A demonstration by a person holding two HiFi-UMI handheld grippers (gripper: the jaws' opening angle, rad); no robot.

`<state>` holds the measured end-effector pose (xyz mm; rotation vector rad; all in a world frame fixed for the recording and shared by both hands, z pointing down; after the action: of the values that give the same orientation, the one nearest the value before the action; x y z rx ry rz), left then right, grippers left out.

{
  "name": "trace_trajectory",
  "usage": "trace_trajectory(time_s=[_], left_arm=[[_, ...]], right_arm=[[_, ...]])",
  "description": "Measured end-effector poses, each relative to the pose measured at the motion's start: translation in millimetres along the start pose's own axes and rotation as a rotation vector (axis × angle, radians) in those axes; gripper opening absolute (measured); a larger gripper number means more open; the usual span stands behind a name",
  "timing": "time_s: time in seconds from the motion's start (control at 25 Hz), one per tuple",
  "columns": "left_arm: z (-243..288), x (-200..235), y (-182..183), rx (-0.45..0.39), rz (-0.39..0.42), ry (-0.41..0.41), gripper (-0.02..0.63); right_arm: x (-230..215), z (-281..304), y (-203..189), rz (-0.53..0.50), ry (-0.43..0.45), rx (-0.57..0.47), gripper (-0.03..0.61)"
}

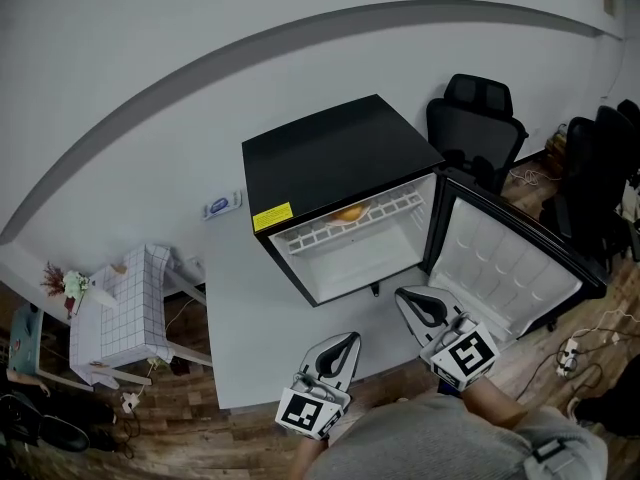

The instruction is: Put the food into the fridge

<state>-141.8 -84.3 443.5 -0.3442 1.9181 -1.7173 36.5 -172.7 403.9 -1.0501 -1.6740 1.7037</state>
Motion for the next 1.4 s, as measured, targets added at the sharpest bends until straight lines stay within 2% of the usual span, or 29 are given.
trace_trajectory(time_s=[0.28, 0.4, 0.52, 0.64, 0.8, 0.96, 1.16, 1.4], left_arm=[[8, -9, -5, 0.02, -0.015, -0.045, 0.011], [13, -12, -1, 0.006, -0.01, -0.063, 0.011], [16, -14, -2, 0.021, -0.01, -0.079, 0.011], [21, -16, 1, 0.0, -0.002, -0.092, 0.011], [23, -18, 4, -0.017, 0.001, -0.099, 0.011], [21, -17, 1, 0.016, -0.002, -0.096, 0.011], [19, -16, -1, 0.019, -0.002, -0.091, 0.011], [21, -16, 6, -0.029, 0.006, -0.084, 0.011]], right_arm=[[18, -24, -7, 0.029, 0.044, -0.001, 0.012], [17, -26, -8, 0.04, 0.018, 0.0, 0.012], [20, -26, -4, 0.015, 0.052, -0.006, 0.012], [19, -28, -1, 0.008, 0.053, -0.015, 0.012], [17, -30, -1, 0.002, 0.045, -0.008, 0.012], [20, -28, 1, -0.022, 0.058, -0.004, 0.012], [23, -23, 3, -0.026, 0.079, -0.005, 0.011], [23, -23, 0, -0.018, 0.087, 0.012, 0.012]])
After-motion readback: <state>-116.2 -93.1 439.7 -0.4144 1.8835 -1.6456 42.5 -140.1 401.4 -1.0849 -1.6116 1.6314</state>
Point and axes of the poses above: the fingertips, and each gripper's own axes: z forward along the fingers, x to its left, y out of its top, the point moved 8 cm from there along -z, backward along the fingers, and after that the axes turned 14 degrees about z, right-handed, at the moved point
